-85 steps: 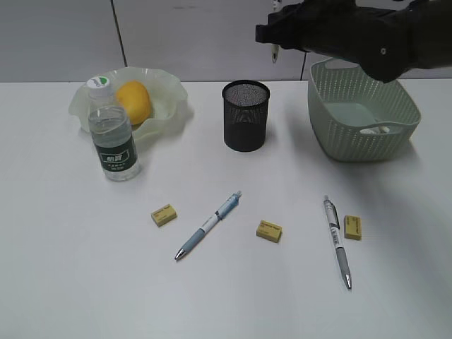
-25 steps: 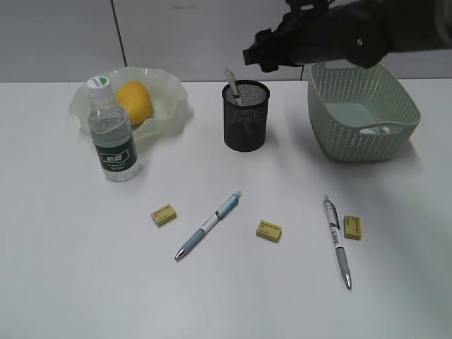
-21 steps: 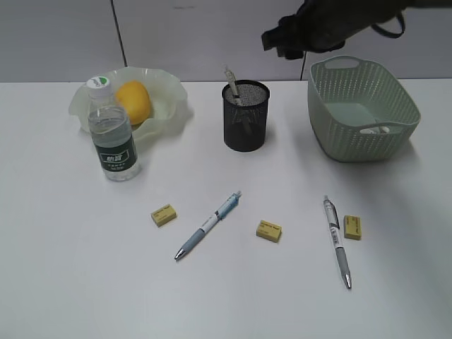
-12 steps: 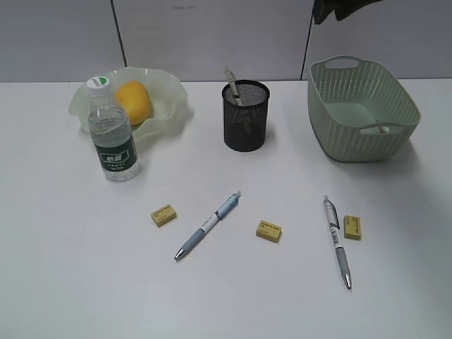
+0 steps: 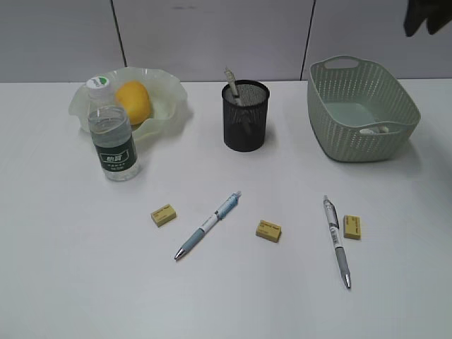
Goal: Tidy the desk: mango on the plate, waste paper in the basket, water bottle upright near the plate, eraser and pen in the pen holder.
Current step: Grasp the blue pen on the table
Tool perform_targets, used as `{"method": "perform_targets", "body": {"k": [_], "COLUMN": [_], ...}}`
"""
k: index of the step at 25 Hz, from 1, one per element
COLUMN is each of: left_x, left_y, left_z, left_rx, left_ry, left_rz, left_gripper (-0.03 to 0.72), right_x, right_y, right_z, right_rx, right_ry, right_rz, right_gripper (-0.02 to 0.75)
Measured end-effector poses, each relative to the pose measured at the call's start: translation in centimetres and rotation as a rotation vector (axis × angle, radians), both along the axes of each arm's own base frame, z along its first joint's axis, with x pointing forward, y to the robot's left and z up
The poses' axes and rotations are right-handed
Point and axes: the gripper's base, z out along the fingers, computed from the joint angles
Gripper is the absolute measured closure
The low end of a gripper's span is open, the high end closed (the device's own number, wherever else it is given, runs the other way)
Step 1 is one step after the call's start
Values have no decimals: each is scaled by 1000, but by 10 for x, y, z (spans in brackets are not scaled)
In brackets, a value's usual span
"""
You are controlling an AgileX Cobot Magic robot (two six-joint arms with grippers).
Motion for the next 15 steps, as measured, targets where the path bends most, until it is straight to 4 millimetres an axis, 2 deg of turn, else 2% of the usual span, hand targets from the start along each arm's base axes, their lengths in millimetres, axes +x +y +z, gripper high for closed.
{"method": "perform_targets", "body": {"k": [4, 9, 12, 15], "left_x": [0, 0, 0, 0], "left_y": [0, 0, 0, 0], "left_z": [0, 0, 0, 0], "left_rx": [0, 0, 0, 0], "left_ry": [0, 0, 0, 0], "left_rz": [0, 0, 0, 0], "left_gripper": [244, 244, 244, 244], "right_x": [4, -1, -19, -51], "right_y": [-27, -27, -26, -28], "right_z": [0, -5, -7, -5], "right_rx": [19, 36, 66, 93], "right_ry": [7, 36, 74, 101], "right_rz": [-62, -9, -1, -2], "right_gripper": [482, 482, 482, 483]}}
